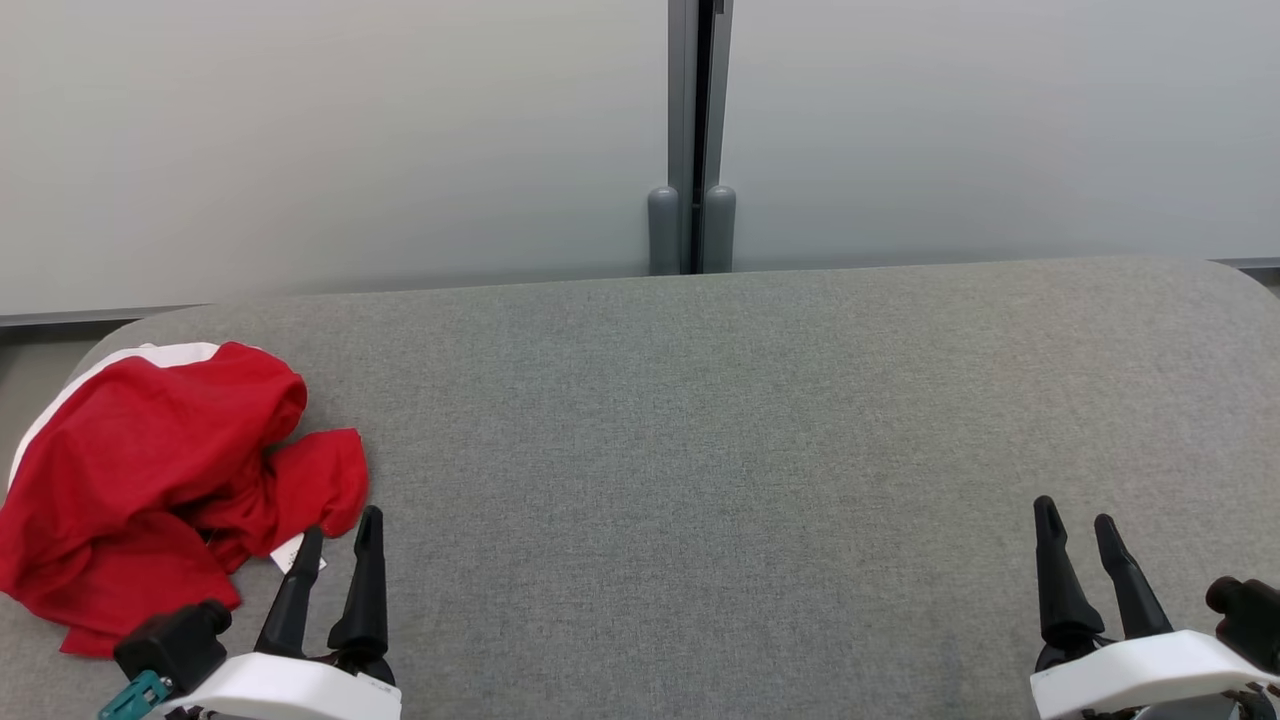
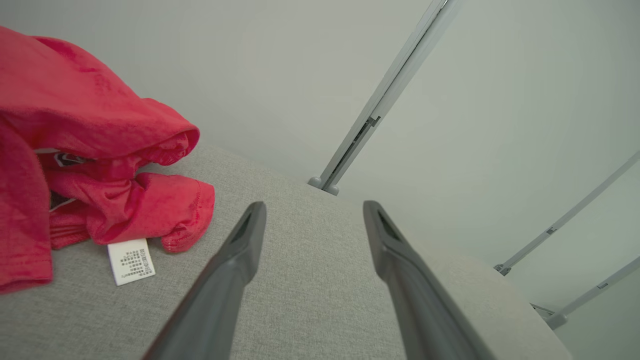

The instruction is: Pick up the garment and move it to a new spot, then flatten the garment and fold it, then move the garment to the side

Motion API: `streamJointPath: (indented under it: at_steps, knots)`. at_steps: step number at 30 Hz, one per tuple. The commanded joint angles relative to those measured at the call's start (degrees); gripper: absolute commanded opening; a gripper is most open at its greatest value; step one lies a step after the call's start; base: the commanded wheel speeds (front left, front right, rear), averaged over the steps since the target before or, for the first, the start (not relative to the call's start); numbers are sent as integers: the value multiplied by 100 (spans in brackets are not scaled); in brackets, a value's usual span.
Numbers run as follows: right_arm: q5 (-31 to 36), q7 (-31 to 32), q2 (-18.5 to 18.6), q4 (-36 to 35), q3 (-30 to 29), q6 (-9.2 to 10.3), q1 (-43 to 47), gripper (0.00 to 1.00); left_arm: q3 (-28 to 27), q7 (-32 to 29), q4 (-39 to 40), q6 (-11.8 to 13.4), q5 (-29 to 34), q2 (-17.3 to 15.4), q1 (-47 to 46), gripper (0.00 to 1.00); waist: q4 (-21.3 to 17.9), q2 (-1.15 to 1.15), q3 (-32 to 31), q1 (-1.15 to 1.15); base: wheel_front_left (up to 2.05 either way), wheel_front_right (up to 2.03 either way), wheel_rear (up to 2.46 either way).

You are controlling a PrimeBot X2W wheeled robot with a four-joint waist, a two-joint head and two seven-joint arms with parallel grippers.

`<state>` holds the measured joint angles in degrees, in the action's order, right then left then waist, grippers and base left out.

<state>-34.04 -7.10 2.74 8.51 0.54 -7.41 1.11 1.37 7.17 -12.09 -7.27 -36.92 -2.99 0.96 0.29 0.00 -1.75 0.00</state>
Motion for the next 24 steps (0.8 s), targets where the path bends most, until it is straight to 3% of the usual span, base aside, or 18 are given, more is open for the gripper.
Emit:
streamJointPath:
  at_steps: [1,24]
  knots:
    - [195,-71,54,-51,7,-10,-4,100,23,59,78,-24,195,-50,-2,100,0,0,-4,0,0,0,0]
    - [1542,-396,54,-27,48,-12,135,100,31,387,-70,-22,1579,-129,158,100,57,0,-57,0,0,0,0]
